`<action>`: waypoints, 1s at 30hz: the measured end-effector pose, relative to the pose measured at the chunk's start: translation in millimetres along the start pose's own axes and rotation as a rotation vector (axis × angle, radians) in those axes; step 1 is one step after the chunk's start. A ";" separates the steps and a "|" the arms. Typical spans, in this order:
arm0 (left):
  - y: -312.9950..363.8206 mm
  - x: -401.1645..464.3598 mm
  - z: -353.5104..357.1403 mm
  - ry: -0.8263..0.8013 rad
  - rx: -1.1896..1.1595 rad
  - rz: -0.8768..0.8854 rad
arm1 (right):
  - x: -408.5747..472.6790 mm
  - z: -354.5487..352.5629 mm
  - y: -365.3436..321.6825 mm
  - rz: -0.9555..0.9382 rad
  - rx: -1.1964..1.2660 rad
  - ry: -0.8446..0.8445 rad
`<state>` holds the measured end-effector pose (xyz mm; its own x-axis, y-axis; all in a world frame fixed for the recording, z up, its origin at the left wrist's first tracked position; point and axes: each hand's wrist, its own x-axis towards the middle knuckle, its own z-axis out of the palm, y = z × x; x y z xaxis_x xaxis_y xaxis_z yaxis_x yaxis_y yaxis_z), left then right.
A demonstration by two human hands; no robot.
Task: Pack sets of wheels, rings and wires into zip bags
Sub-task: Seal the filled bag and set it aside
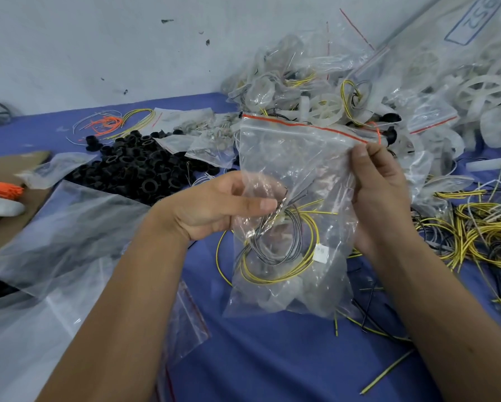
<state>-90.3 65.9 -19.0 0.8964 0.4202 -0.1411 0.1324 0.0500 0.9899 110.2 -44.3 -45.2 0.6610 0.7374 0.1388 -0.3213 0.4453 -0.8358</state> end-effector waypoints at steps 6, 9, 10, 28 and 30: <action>1.6 3.5 2.7 0.103 -0.044 -0.028 | -0.1 -1.6 0.7 0.005 -0.067 -0.019; 3.8 5.3 2.4 0.093 -0.053 -0.008 | 0.4 -3.6 0.4 -0.008 -0.073 -0.059; 5.2 5.6 2.7 0.106 -0.052 0.014 | -0.1 -3.2 0.7 -0.011 -0.076 -0.075; 31.2 18.8 19.7 0.622 0.936 0.639 | -13.8 6.6 4.4 -0.368 -0.491 -0.315; 27.2 20.2 18.2 0.592 0.904 0.603 | -11.5 4.8 5.0 -0.372 -0.507 -0.318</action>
<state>-60.9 59.3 4.9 0.6172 0.5159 0.5940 0.2201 -0.8381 0.4991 97.7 -48.0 -48.4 0.4109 0.7291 0.5474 0.2941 0.4623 -0.8365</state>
